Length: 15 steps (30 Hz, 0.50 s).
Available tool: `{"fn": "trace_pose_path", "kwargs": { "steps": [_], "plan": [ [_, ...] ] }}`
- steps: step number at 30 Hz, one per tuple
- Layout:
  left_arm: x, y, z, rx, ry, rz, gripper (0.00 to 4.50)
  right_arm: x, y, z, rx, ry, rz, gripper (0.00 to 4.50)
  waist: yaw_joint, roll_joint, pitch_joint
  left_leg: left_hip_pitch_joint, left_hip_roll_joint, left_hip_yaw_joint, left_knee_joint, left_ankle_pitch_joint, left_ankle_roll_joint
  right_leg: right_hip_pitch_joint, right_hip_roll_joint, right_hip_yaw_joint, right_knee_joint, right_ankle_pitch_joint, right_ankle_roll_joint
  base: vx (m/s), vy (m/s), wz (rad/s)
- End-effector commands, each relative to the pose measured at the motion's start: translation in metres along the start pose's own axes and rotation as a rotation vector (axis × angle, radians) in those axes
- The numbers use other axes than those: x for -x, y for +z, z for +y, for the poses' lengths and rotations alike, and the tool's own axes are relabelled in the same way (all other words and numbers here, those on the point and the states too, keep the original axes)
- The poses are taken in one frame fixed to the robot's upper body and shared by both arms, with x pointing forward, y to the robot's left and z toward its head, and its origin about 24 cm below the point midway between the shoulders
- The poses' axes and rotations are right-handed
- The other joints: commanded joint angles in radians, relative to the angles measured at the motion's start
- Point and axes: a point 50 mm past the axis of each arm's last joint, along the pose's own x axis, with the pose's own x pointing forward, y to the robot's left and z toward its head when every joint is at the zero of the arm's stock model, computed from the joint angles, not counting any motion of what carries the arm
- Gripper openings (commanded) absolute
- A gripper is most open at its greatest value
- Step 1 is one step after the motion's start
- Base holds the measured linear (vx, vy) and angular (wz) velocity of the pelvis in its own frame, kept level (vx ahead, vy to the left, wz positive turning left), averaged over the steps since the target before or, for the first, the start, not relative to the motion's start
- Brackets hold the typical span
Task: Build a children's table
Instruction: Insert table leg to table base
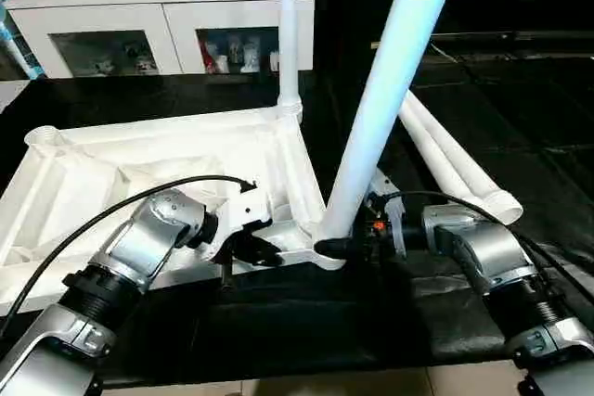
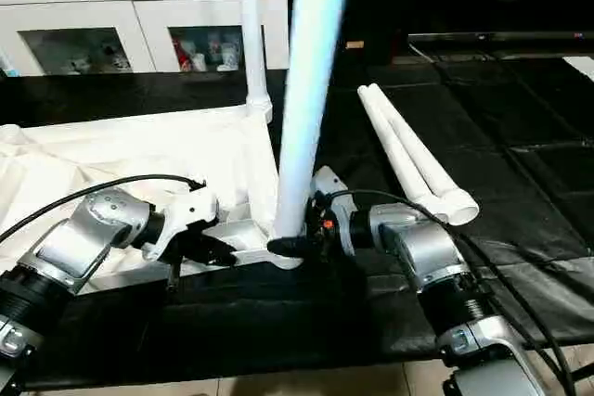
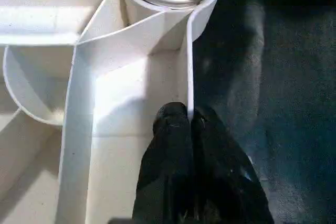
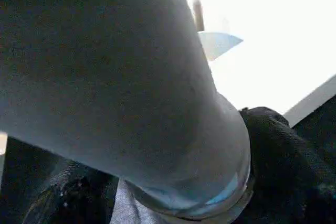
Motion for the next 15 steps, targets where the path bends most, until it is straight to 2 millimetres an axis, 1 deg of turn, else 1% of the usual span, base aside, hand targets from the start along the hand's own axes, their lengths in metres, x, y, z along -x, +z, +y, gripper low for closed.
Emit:
{"fn": "trace_pose_path", "kwargs": {
  "steps": [1,4,7,9,12,13,14,15],
  "plan": [
    [-0.0039,0.0068,-0.0114,-0.046,-0.154,-0.007,0.0,0.0032,-0.0374,-0.0044,-0.088,-0.048,0.17,3.09,-0.001,0.002,-0.059,0.001,0.033,-0.01,-0.074,-0.238,0.022,0.054,-0.06,0.057,-0.086,-0.33,-0.171,0.0,0.0,0.0],
    [-0.0038,0.007,-0.0134,-0.054,-0.187,-0.001,0.0,0.0013,-0.0384,-0.0044,-0.095,-0.028,0.182,3.09,-0.004,0.003,-0.053,0.007,0.033,-0.011,-0.077,-0.281,0.015,0.052,-0.06,0.057,-0.093,-0.386,-0.164,0.0,0.0,0.0],
    [-0.0039,0.0067,-0.0145,-0.058,-0.216,0.007,0.0,0.0004,-0.0401,-0.0049,-0.105,-0.01,0.189,3.09,-0.007,0.003,-0.051,0.012,0.033,-0.013,-0.079,-0.315,0.008,0.051,-0.061,0.057,-0.098,-0.432,-0.156,0.0,0.0,0.0],
    [-0.0041,0.0064,-0.0144,-0.058,-0.223,0.012,0.0,0.0001,-0.0412,-0.0054,-0.105,-0.007,0.193,3.09,-0.007,0.004,-0.051,0.013,0.034,-0.014,-0.079,-0.315,0.006,0.051,-0.062,0.057,-0.098,-0.434,-0.153,0.0,0.0,0.0],
    [-0.0054,0.0049,-0.0107,-0.049,-0.204,0.022,0.0,-0.0013,-0.0427,-0.0062,-0.111,-0.017,0.189,3.09,-0.007,0.006,-0.054,0.012,0.035,-0.015,-0.081,-0.306,0.005,0.052,-0.06,0.058,-0.095,-0.399,-0.161,0.0,0.0,0.0],
    [-0.0056,0.0049,-0.0101,-0.047,-0.2,0.021,0.0,-0.0015,-0.0427,-0.0063,-0.112,-0.02,0.187,3.09,-0.008,0.005,-0.054,0.011,0.033,-0.014,-0.08,-0.306,0.006,0.052,-0.059,0.058,-0.095,-0.386,-0.166,0.0,0.0,0.0],
    [-0.0059,0.0048,-0.0095,-0.044,-0.195,0.021,0.0,-0.0017,-0.0428,-0.0064,-0.114,-0.022,0.184,3.09,-0.008,0.006,-0.054,0.011,0.034,-0.014,-0.081,-0.308,0.005,0.053,-0.06,0.058,-0.094,-0.385,-0.169,0.0,0.0,0.0],
    [-0.0061,0.0048,-0.0088,-0.04,-0.187,0.018,0.0,-0.0022,-0.0428,-0.0065,-0.117,-0.029,0.178,3.09,-0.009,0.006,-0.052,0.012,0.034,-0.014,-0.081,-0.324,0.004,0.051,-0.06,0.057,-0.096,-0.404,-0.167,0.0,0.0,0.0]
  ]
}}
